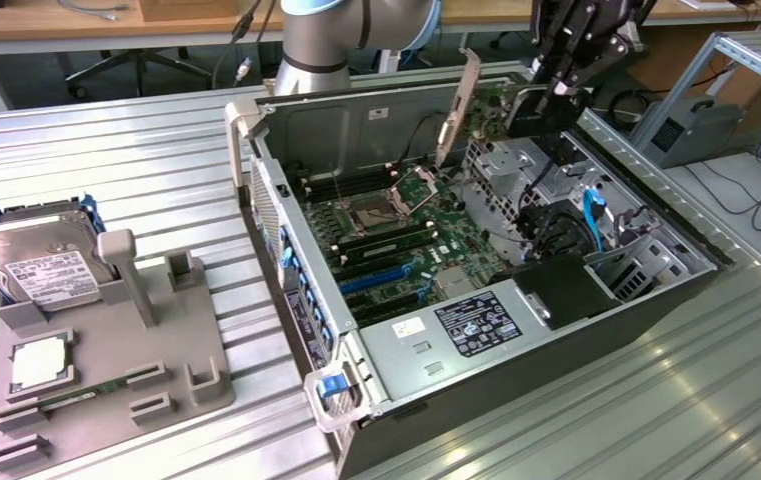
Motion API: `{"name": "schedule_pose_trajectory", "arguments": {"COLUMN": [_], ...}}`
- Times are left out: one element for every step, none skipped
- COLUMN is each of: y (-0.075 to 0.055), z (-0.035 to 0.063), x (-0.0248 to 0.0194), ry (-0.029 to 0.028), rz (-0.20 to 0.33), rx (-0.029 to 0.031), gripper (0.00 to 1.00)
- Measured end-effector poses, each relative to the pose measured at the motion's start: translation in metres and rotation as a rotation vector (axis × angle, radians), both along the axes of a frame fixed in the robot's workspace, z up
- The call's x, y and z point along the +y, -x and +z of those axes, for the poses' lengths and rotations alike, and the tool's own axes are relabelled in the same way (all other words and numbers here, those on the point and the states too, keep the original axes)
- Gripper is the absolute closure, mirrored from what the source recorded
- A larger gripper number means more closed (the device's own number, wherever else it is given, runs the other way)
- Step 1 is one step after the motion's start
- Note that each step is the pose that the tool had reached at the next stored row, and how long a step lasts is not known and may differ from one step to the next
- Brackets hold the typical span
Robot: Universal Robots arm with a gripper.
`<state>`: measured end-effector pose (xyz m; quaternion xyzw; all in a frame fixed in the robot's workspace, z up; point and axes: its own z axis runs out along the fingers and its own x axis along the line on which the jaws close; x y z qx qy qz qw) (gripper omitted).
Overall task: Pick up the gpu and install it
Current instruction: 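Insert the gpu into the slot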
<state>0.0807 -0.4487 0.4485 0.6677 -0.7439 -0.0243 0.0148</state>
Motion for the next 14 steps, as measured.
{"name": "schedule_pose_trajectory", "arguments": {"y": [0.0, 0.0001, 0.0027, 0.0035, 0.0036, 0.0036, 0.0037, 0.0039, 0.0041, 0.0044, 0.0049, 0.0054, 0.0061, 0.0072], "z": [0.0, -0.0001, -0.0003, -0.0003, -0.0003, -0.0004, -0.0004, -0.0004, -0.0004, -0.0004, -0.0004, -0.0004, -0.0004, -0.0004], "x": [0.0009, 0.0009, 0.0009, 0.0009, 0.0009, 0.0009, 0.0009, 0.0009, 0.0009, 0.0009, 0.0009, 0.0009, 0.0009, 0.0009], "ry": [0.0002, -0.0003, -0.0013, -0.0011, -0.0011, -0.0012, -0.0011, -0.0012, -0.0012, -0.0011, -0.0012, -0.0012, -0.0012, -0.0012], "rz": [0.07, 0.07, 0.07, 0.07, 0.07, 0.07, 0.07, 0.07, 0.07, 0.07, 0.07, 0.07, 0.07, 0.07], "rx": [0.0, -0.0001, -0.0001, 0.0, 0.0, 0.0, 0.0, -0.0001, 0.0, -0.0001, -0.0001, -0.0001, -0.0001, 0.0], "gripper": [0.73, 0.73, 0.73, 0.73, 0.73, 0.73, 0.73, 0.73, 0.73, 0.73, 0.73, 0.73, 0.73, 0.73]}}
